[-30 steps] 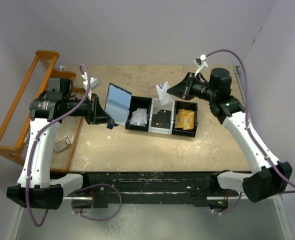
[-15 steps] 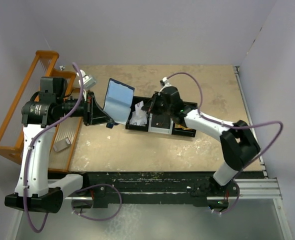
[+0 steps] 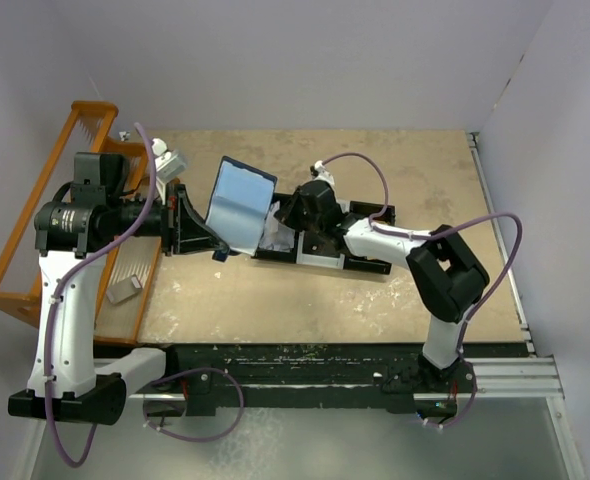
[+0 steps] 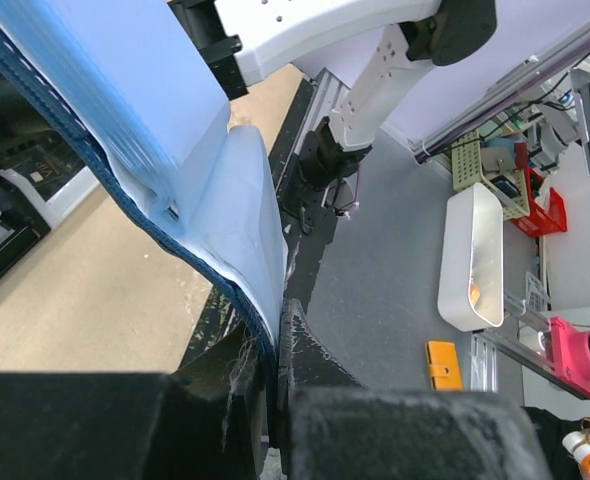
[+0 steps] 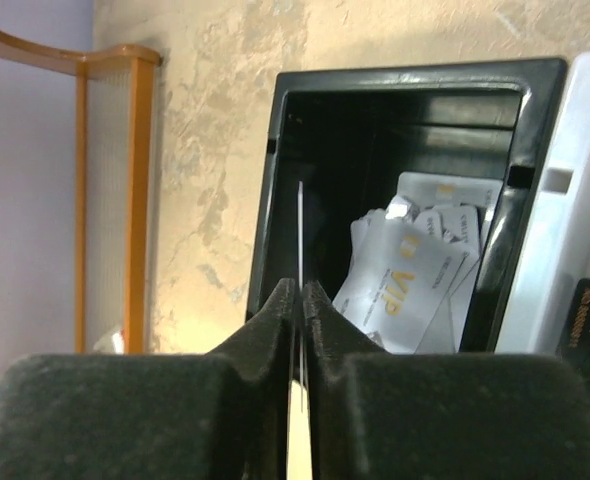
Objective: Take the credit cards out of the card holder
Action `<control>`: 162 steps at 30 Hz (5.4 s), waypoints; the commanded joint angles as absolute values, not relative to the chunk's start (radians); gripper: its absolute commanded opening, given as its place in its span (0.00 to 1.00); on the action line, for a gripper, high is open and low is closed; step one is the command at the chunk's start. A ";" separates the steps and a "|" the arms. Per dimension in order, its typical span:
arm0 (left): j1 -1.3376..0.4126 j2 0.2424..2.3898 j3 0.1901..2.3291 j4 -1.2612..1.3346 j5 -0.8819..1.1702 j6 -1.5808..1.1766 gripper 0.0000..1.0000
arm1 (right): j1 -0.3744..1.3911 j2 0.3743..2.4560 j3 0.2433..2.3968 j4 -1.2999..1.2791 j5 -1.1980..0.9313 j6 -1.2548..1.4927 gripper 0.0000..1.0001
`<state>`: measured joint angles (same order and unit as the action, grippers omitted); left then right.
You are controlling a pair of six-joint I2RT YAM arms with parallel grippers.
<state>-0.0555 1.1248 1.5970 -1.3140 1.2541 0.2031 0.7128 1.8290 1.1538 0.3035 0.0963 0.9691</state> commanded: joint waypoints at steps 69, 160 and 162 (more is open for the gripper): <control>-0.059 1.080 1.642 -1.393 1.298 0.523 0.00 | 0.714 1.332 1.426 0.256 -0.916 0.719 0.41; -0.061 1.175 1.669 -1.547 1.379 0.380 0.00 | 1.189 1.260 1.422 0.094 0.366 -0.221 0.87; -0.061 1.174 1.669 -1.548 1.387 0.382 0.00 | 1.189 1.267 1.425 0.084 0.355 -0.221 0.87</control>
